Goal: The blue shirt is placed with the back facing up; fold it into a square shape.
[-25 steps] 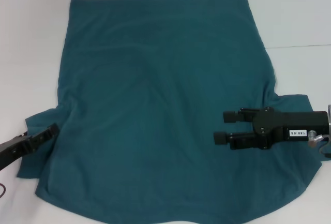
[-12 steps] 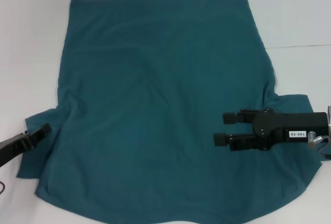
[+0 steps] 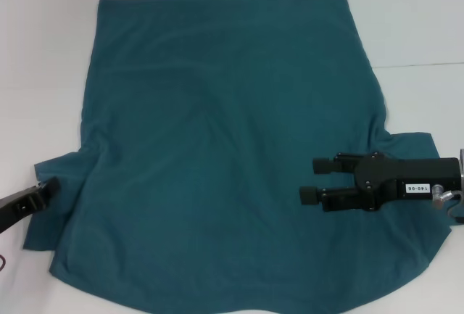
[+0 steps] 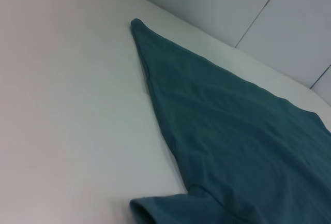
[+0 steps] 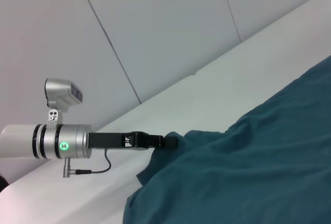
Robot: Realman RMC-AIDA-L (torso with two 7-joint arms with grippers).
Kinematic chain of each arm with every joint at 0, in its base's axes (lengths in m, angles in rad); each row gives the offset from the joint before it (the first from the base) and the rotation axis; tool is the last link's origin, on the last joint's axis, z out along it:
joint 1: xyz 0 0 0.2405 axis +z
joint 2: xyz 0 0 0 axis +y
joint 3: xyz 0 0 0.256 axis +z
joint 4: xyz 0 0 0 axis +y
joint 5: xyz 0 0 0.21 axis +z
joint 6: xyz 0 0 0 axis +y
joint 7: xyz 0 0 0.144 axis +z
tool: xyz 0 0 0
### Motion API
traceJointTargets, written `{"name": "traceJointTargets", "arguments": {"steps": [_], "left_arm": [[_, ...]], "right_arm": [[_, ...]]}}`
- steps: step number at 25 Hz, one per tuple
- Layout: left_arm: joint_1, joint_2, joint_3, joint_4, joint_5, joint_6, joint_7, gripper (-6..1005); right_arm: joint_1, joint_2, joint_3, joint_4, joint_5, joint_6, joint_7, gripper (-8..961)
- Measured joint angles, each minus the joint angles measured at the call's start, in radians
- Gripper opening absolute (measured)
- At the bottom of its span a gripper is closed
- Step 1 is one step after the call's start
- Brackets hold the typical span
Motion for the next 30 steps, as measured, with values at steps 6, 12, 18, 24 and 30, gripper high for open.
{"name": "traceJointTargets", "arguments": {"steps": [6,12,18,24,30], "left_arm": [[0.000,0.005,0.000,0.011,0.003,-0.002,0.000,27],[0.000,0.012,0.000,0.029,0.007,-0.009,-0.001,3],[-0.013,0.023,0.000,0.051,0.032,-0.035,0.003,6],[-0.026,0.032,0.020,0.081,0.034,-0.071,0.011,9],[-0.043,0.039,0.023,0.092,0.053,-0.095,0.012,13]], "right_arm": [[0.000,0.001,-0.001,0.001,0.001,0.001,0.000,891],[0.000,0.005,0.001,0.002,0.001,0.000,0.000,889],[0.000,0.010,-0.001,0.002,0.001,0.002,0.000,887],[0.000,0.012,0.000,0.001,0.001,0.001,0.000,884],[0.000,0.017,0.001,0.001,0.001,0.002,0.000,882]]}}
